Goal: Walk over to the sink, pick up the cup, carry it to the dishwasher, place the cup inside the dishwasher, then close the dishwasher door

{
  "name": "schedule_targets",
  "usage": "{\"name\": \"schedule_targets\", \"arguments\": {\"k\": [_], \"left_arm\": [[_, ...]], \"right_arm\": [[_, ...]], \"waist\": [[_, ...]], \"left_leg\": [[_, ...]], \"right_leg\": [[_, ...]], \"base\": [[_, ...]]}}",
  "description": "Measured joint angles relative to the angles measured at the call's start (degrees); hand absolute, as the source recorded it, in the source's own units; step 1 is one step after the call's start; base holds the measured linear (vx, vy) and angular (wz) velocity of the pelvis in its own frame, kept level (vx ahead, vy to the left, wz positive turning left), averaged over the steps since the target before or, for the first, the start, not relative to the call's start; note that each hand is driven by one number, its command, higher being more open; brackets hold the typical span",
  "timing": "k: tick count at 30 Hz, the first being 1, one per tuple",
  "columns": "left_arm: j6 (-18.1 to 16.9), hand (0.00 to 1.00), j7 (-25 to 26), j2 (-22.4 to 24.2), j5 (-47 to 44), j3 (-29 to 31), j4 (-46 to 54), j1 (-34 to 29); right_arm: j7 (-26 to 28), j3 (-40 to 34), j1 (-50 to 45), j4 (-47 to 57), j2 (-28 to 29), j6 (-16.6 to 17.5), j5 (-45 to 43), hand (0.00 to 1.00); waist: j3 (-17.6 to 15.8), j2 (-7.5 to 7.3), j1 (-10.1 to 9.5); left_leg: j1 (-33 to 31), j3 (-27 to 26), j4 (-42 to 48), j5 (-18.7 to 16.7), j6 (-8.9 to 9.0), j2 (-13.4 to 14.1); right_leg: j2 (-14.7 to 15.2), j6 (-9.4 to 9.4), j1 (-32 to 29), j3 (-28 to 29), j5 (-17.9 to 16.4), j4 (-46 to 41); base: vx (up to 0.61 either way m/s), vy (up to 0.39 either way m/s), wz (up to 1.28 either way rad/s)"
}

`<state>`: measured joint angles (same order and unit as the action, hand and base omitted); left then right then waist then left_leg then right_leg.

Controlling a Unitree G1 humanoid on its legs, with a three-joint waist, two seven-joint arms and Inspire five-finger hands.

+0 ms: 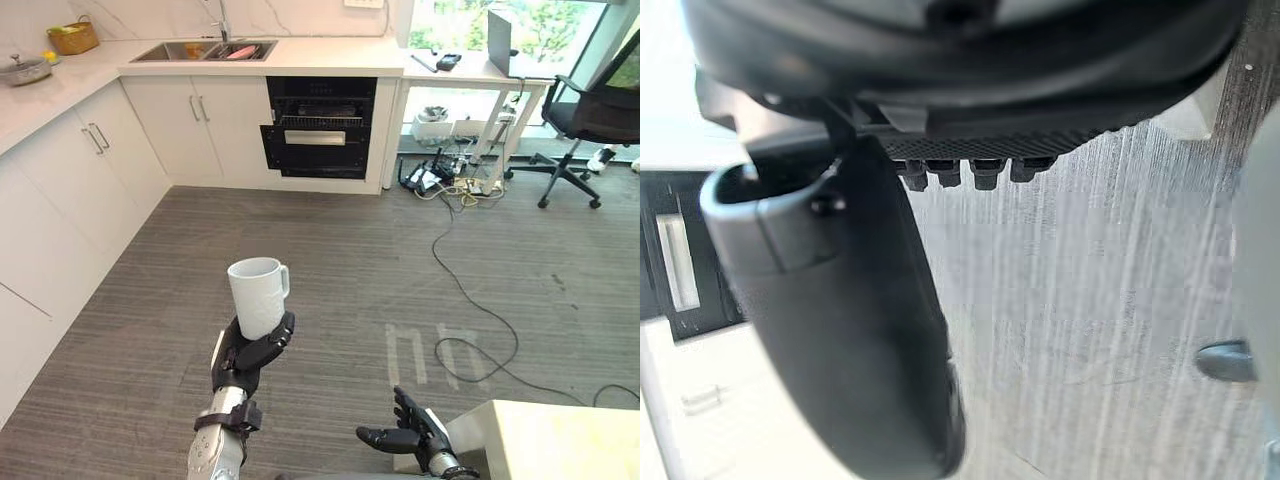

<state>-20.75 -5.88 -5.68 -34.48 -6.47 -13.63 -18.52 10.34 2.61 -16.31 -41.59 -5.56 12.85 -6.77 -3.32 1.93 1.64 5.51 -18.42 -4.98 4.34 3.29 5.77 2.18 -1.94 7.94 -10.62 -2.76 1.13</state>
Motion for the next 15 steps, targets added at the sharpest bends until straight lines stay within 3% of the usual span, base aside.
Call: {"name": "schedule_targets", "arguments": {"k": [9, 11, 15], "left_arm": [[0.0, 0.0, 0.5, 0.0, 0.1, 3.0, 0.4, -3.9], [0.0, 0.0, -0.9, 0.0, 0.1, 3.3, 0.4, -4.3], [0.0, 0.0, -2.0, 0.2, 0.1, 3.3, 0.4, -5.1]], "right_arm": [[1.9, -1.5, -0.4, 4.1, -0.1, 0.6, 0.0, 1.0], [2.0, -2.4, -0.3, 4.3, 0.4, 0.6, 0.0, 1.0], [2.1, -2.4, -0.1, 4.3, 0.5, 0.6, 0.0, 1.0]], "waist": [[-0.3, 0.18, -1.17], [-0.7, -0.44, -2.29], [-0.9, -0.55, -2.34]], "left_leg": [[0.1, 6.9, 0.0, 0.6, -1.02, -2.6], [-0.2, 7.0, 0.0, 0.1, -1.56, -3.3], [-0.3, 5.9, 0.3, -0.6, -2.52, -5.0]], "right_leg": [[3.1, -0.81, 1.0, -7.4, -5.2, -6.4], [4.3, -1.56, 1.0, -9.0, -6.2, -7.7], [7.0, -2.93, 0.7, -9.8, -8.0, -10.8]], "base": [[-0.03, 0.01, 0.43], [-0.02, 0.045, 0.38], [0.04, 0.08, 0.23]]}}
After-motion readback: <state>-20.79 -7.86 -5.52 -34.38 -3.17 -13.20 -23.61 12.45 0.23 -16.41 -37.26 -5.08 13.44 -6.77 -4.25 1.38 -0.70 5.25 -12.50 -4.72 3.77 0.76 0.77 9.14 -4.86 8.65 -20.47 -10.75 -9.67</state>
